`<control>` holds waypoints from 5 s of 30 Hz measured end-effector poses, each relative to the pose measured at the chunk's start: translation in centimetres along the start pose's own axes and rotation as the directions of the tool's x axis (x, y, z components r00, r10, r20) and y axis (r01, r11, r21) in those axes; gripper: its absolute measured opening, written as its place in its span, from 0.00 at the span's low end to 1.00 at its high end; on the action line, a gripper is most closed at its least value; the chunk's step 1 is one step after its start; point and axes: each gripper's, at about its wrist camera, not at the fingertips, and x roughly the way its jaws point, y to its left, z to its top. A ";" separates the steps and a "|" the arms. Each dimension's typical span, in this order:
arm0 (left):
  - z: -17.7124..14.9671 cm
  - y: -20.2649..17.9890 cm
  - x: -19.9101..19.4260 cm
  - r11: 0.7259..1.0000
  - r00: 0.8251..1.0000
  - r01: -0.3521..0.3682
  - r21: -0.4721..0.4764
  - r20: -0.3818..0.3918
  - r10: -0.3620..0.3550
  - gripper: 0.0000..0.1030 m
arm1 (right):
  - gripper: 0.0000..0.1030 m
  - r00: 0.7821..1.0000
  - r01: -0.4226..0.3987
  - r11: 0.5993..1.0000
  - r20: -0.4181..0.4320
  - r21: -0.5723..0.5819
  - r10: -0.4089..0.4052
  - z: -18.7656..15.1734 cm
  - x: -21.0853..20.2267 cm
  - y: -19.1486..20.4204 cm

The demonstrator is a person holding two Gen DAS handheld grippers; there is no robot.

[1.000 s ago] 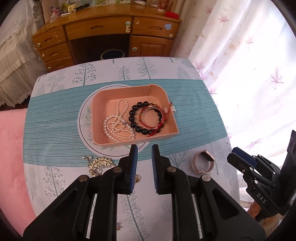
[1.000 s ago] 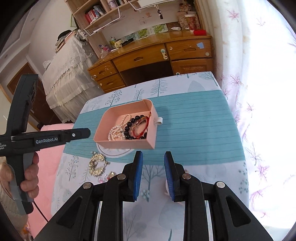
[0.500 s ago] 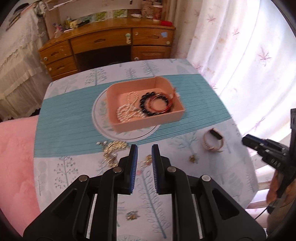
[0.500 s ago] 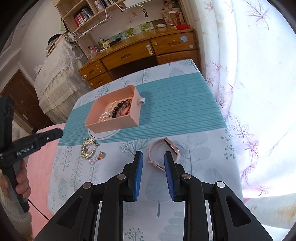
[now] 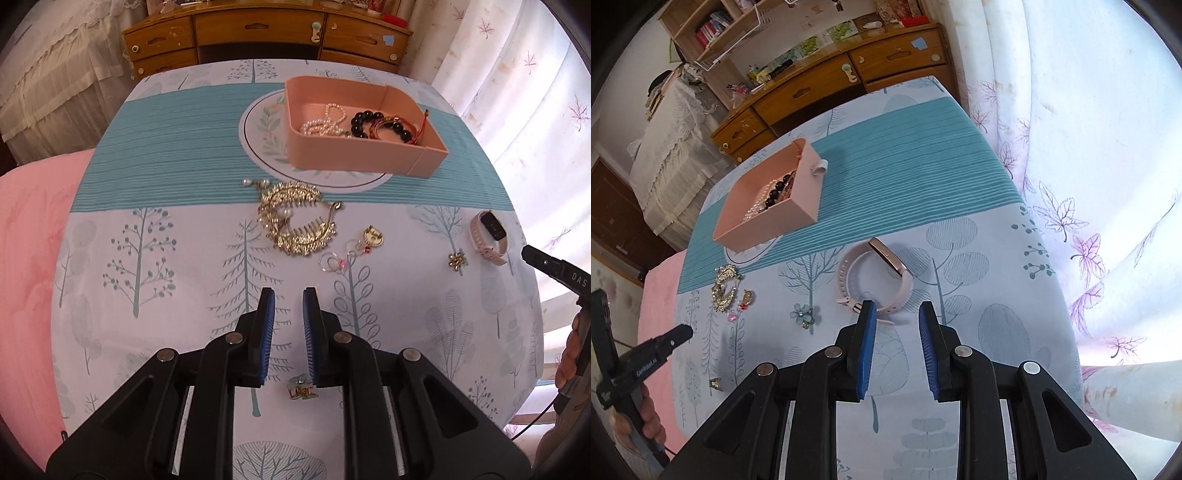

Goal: Organize jewelry
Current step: 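Move the right tool to the pink watch while the left tool approaches the gold hair clip, then close the right tool on the watch band while the left tool grasps the gold hair clip, then lift the watch and gold hair clip toward the pink box with both tools, then lower the watch and hair clip into the pink box and open both tools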

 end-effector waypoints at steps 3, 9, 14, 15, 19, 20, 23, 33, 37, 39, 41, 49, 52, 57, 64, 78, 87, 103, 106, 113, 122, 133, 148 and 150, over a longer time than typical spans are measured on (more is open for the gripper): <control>-0.3 -0.2 0.6 1.000 1.000 0.003 -0.004 -0.008 -0.003 0.12 | 0.23 1.000 -0.007 0.999 -0.021 0.033 0.008 0.1 1.3 0.0; -0.3 -0.6 1.0 1.000 1.000 0.010 0.004 -0.006 -0.010 0.12 | 0.23 0.996 -0.058 0.977 -0.058 0.206 0.071 1.0 4.2 -1.0; -0.3 -1.1 0.8 0.999 1.000 0.015 0.034 0.001 -0.015 0.12 | 0.23 0.997 -0.049 0.979 -0.056 0.199 0.061 1.6 5.4 -0.2; -0.3 -1.1 0.9 0.999 1.000 0.014 0.036 0.000 -0.014 0.12 | 0.23 0.997 -0.045 0.985 -0.049 0.166 0.054 1.8 5.3 0.4; -0.2 -0.7 1.0 1.000 1.000 0.017 0.019 -0.007 -0.017 0.12 | 0.23 0.997 -0.063 0.997 -0.043 0.047 0.065 2.2 5.3 2.6; -0.2 -0.6 1.1 1.000 1.000 0.015 0.015 -0.008 -0.015 0.12 | 0.23 0.997 -0.068 0.998 -0.042 0.017 0.068 2.3 5.3 3.2; -0.1 0.0 1.2 1.000 1.000 0.014 0.004 -0.012 -0.014 0.12 | 0.23 0.997 -0.065 0.996 -0.038 -0.066 0.063 2.8 5.8 4.9; 2.2 1.9 2.0 0.997 0.998 0.050 -0.055 -0.028 -0.051 0.12 | 0.23 0.992 -0.026 0.960 -0.122 -0.279 -0.009 2.7 10.0 7.7; 3.9 2.7 2.8 0.992 0.995 0.077 -0.097 -0.050 -0.083 0.12 | 0.23 0.992 -0.013 0.947 -0.124 -0.322 -0.029 2.6 10.7 8.4; 4.9 3.1 3.4 0.987 0.992 0.096 -0.131 -0.067 -0.105 0.12 | 0.23 0.992 -0.008 0.940 -0.124 -0.341 -0.036 2.6 10.9 8.8; 5.9 3.4 4.1 0.983 0.989 0.099 -0.153 -0.091 -0.114 0.12 | 0.23 0.991 -0.005 0.932 -0.129 -0.362 -0.045 2.7 10.8 8.9; 8.8 3.7 7.2 0.972 0.975 0.070 -0.224 -0.191 -0.115 0.12 | 0.23 0.987 -0.015 0.927 -0.155 -0.374 -0.047 3.1 11.0 9.2; 9.4 3.5 8.0 0.972 0.972 0.048 -0.231 -0.214 -0.100 0.12 | 0.23 0.986 -0.021 0.928 -0.163 -0.373 -0.043 3.2 10.9 9.3; 9.9 2.4 8.4 0.983 0.970 -0.020 -0.183 -0.242 -0.025 0.12 | 0.23 0.984 -0.034 0.935 -0.176 -0.352 -0.030 3.5 10.6 8.7; 10.4 0.8 9.2 0.990 0.961 -0.095 -0.108 -0.270 0.063 0.12 | 0.23 0.982 -0.040 0.933 -0.186 -0.357 -0.029 3.7 10.6 8.5; 11.1 -1.7 10.0 0.985 0.948 -0.154 -0.078 -0.292 0.125 0.11 | 0.26 0.976 -0.007 0.872 -0.192 -0.490 -0.100 3.1 11.0 10.3; 10.3 -1.7 6.9 0.990 0.968 -0.093 -0.108 -0.244 0.064 0.06 | 0.05 0.982 -0.113 0.921 -0.181 -0.372 0.048 4.4 8.9 8.8; 16.4 -1.7 -3.8 0.998 0.999 -0.028 -0.055 -0.023 0.027 0.06 | 0.05 0.982 -0.169 0.838 -0.021 -0.519 0.185 11.2 2.2 19.3; 18.5 -0.6 -5.4 0.995 0.999 -0.046 -0.085 0.016 0.048 0.06 | 0.05 0.984 -0.150 0.821 0.001 -0.552 0.180 13.0 3.9 23.0; 21.0 1.6 -5.5 0.988 0.998 -0.060 -0.144 0.021 0.064 0.06 | 0.05 0.986 -0.162 0.835 -0.054 -0.526 0.158 16.0 11.5 29.1; 21.2 3.3 -3.1 0.982 0.999 -0.050 -0.184 0.002 0.051 0.06 | 0.15 0.970 -0.233 0.869 -0.166 -0.435 0.177 16.2 18.2 30.5; 21.4 0.1 -2.1 0.994 1.000 -0.014 -0.111 -0.005 0.014 0.06 | 0.15 0.980 -0.199 0.893 -0.073 -0.404 0.185 16.3 12.2 23.5; 22.3 -9.5 5.7 0.998 0.997 0.053 0.037 -0.053 -0.051 0.06 | 0.15 0.985 -0.167 0.953 -0.013 -0.253 0.170 11.5 8.8 12.3; 22.3 -10.4 7.0 0.998 0.998 0.048 0.050 -0.048 -0.045 0.06 | 0.15 0.985 -0.168 0.953 -0.006 -0.254 0.172 10.7 8.5 11.7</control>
